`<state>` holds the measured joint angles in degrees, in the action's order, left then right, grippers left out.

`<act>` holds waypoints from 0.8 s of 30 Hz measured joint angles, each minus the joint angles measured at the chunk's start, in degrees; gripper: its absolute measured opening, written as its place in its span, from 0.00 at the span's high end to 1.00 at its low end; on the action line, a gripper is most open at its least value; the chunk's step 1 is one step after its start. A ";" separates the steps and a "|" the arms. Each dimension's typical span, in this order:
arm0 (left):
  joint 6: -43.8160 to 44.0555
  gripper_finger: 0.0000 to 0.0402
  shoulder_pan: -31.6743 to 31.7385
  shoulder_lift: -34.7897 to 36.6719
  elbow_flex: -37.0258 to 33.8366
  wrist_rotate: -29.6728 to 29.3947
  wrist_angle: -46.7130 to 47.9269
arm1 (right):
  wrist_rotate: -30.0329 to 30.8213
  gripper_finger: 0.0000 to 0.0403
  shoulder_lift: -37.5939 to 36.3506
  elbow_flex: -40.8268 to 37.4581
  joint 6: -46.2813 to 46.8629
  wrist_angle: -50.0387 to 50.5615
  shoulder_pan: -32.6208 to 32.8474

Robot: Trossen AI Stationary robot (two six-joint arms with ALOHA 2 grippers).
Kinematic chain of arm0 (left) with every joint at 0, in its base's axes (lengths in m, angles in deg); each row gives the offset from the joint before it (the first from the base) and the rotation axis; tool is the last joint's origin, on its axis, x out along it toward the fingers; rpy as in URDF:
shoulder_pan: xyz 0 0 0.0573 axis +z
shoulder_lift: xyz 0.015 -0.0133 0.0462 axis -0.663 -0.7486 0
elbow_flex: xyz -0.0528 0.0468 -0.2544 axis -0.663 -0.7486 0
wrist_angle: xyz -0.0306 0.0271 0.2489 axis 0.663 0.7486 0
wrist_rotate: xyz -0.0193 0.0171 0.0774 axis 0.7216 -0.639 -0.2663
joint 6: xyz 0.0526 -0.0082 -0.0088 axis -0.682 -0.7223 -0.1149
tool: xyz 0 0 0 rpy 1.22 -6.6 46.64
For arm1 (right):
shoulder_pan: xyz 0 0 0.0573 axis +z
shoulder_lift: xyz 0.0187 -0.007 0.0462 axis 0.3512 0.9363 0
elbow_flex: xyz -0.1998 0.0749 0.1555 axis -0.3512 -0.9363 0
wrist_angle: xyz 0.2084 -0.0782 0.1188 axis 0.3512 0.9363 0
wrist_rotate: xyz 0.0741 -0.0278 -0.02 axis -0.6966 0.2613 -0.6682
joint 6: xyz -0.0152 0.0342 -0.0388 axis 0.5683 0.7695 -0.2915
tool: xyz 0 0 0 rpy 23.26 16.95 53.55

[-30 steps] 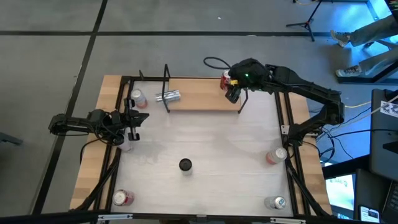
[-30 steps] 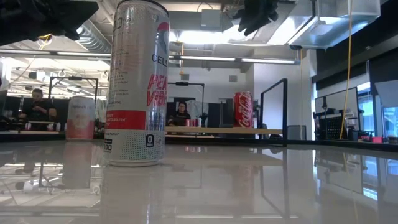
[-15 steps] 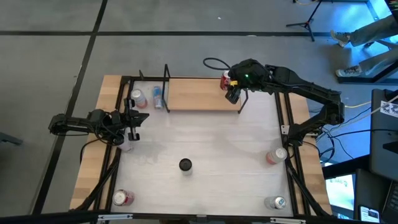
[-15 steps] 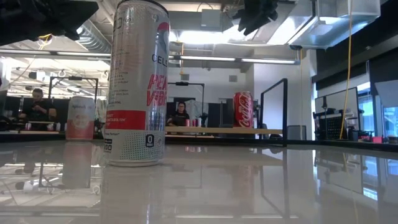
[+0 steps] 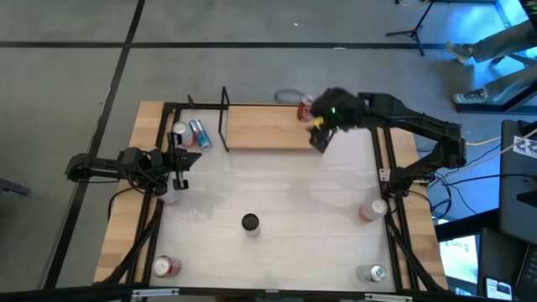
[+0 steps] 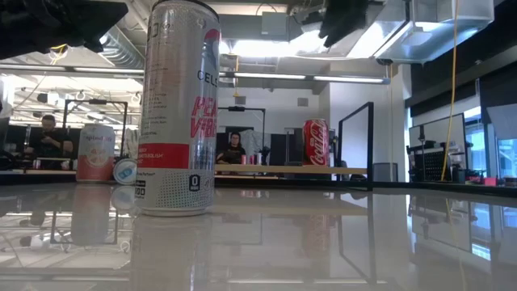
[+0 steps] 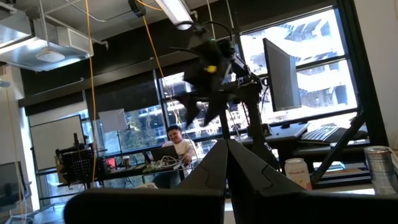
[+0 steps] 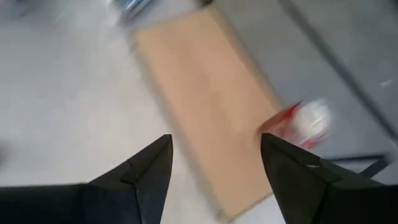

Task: Place canned beverage on shelf
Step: Put the top blue soda can on the shelf

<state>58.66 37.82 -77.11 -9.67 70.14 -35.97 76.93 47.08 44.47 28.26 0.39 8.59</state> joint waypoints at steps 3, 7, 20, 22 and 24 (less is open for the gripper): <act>-0.09 1.00 0.00 -0.01 0.00 0.03 0.02 | -0.58 0.40 -0.38 0.00 4.77 9.73 4.85; -0.11 1.00 0.00 -0.02 0.00 0.09 0.02 | 0.06 0.40 -0.38 -0.04 13.19 18.88 12.23; -0.07 1.00 0.00 -0.02 0.00 0.22 -0.09 | 1.29 0.40 -6.20 -6.58 37.17 27.02 34.19; -0.07 1.00 0.00 -0.02 0.00 0.22 -0.15 | 2.84 0.40 -9.48 -9.50 41.22 27.09 36.96; -0.07 1.00 0.00 -0.02 0.00 0.22 -0.16 | 4.88 0.40 -12.46 -12.15 45.39 27.33 39.72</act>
<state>58.59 37.82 -77.13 -9.67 70.36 -36.13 81.82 34.62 32.32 73.65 27.73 48.31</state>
